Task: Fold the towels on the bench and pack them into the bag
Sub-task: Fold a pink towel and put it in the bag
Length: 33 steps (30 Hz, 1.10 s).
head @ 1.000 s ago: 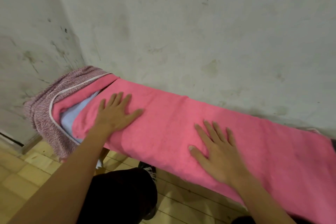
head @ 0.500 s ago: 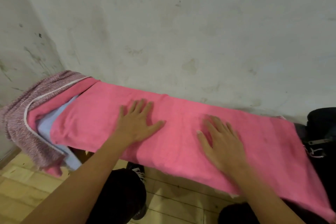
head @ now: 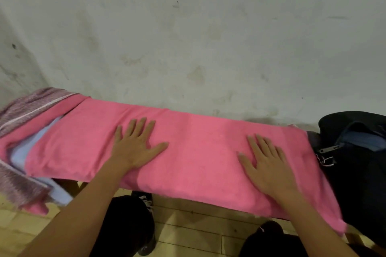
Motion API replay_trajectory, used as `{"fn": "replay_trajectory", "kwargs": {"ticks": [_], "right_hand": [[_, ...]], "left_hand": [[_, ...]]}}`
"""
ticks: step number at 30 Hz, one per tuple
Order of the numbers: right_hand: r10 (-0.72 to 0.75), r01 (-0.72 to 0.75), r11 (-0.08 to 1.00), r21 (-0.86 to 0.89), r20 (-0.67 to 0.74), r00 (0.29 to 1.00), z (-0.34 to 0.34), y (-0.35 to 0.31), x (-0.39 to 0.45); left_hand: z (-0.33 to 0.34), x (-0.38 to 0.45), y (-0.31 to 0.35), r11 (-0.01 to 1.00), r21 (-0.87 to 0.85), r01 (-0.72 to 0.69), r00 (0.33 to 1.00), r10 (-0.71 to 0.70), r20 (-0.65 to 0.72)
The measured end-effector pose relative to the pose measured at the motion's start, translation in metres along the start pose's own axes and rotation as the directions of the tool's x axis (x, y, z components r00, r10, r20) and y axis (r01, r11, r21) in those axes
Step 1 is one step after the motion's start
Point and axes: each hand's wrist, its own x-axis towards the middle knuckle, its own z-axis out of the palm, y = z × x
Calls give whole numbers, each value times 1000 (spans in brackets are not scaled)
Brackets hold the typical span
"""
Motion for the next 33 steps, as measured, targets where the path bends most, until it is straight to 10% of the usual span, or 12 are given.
{"fn": "replay_trajectory", "kwargs": {"ticks": [22,28,33], "right_hand": [[34,-33,999,-28,13,999,-1,-12,-27],[22,-21,999,28,-55,998,-6,-23,-2],[-54,55,998,33,-45,998,-3,-50,12]], "left_hand": [[-6,-35,-3,998,-60,-29,999,27,-36],[-14,-9,-23,968,-208,139,953,-188,-239],[-10,6,-47,945,-207,253,952,-281,-121]]}}
